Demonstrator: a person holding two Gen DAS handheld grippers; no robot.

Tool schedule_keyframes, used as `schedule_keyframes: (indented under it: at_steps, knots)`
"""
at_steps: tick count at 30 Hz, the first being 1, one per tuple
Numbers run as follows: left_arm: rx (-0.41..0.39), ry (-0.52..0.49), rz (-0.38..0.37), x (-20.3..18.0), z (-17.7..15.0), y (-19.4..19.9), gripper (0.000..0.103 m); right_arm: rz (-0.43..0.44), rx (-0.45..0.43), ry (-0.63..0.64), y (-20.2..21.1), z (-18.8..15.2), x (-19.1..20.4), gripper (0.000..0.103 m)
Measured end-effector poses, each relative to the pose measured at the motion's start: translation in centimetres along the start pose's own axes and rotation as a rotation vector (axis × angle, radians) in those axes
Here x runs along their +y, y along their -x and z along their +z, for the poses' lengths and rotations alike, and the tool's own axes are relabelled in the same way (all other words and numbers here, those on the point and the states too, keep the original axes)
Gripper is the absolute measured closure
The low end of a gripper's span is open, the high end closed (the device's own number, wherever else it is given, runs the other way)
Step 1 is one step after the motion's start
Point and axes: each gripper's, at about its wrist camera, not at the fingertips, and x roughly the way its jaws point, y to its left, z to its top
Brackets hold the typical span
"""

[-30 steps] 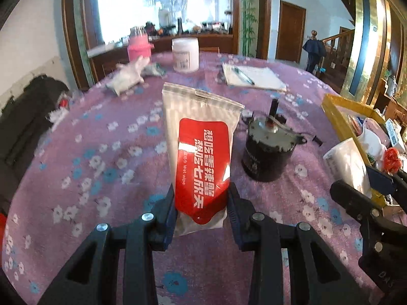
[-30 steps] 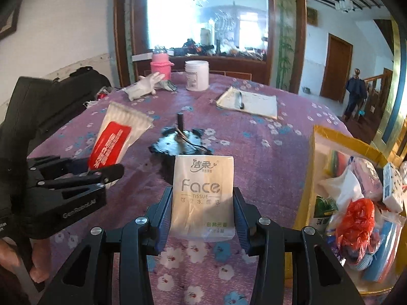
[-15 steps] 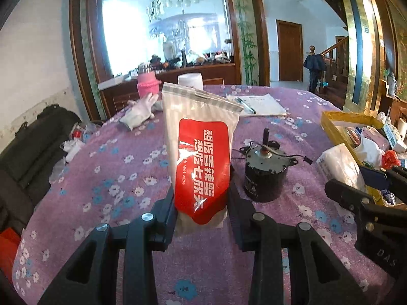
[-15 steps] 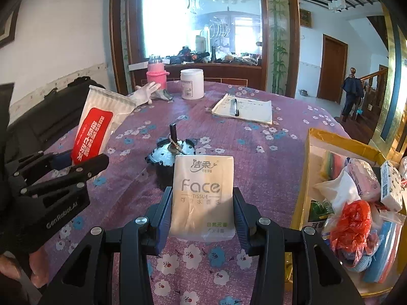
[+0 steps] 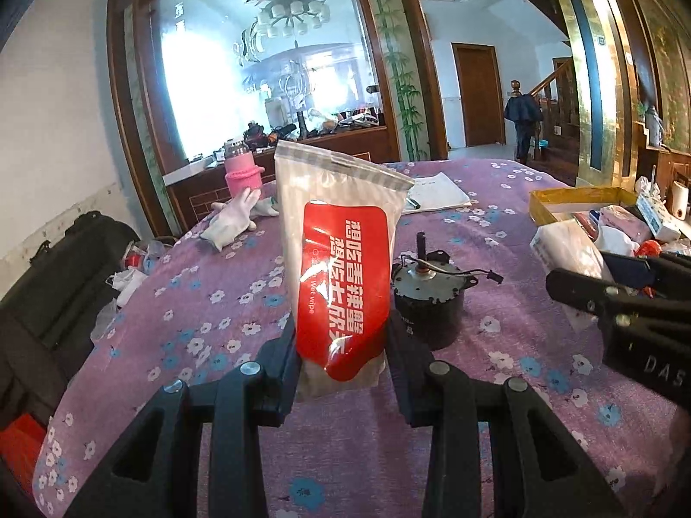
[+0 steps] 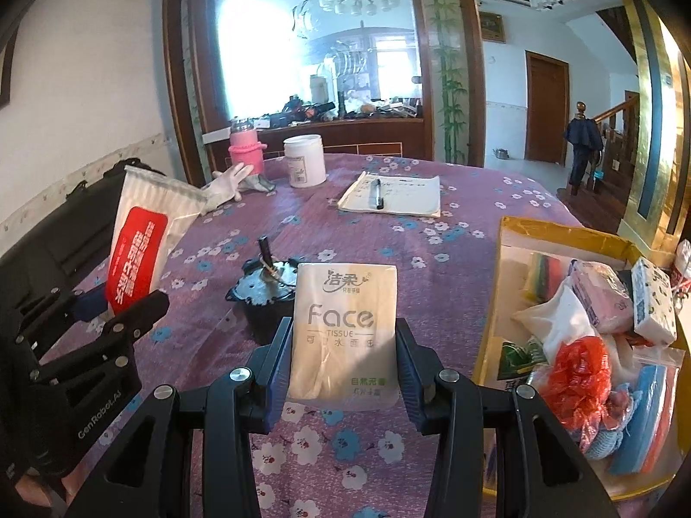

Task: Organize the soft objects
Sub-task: 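Hold the wet-wipe pack and Face tissue pack above the table, then place the wet-wipe pack in the tray with left gripper while right gripper places the Face pack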

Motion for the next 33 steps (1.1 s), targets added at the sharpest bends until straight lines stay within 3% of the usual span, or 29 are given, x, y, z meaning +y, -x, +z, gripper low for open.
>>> schedule_keyframes:
  at_steps: [14, 23, 33]
  knots:
    - [-0.031, -0.086, -0.033, -4.0, 1.0, 2.0, 0.067, -0.023, -0.065, -0.146, 2.0, 0.6, -4.7, 0.056]
    - [-0.032, -0.127, -0.106, -7.5, 1.7, 2.4, 0.067, -0.067, -0.087, -0.294, 3.3, 0.4, -9.7, 0.056]
    - [-0.027, -0.166, -0.19, -11.3, 3.2, 2.7, 0.067, -0.137, -0.12, -0.312, 5.7, 0.5, -12.0, 0.056]
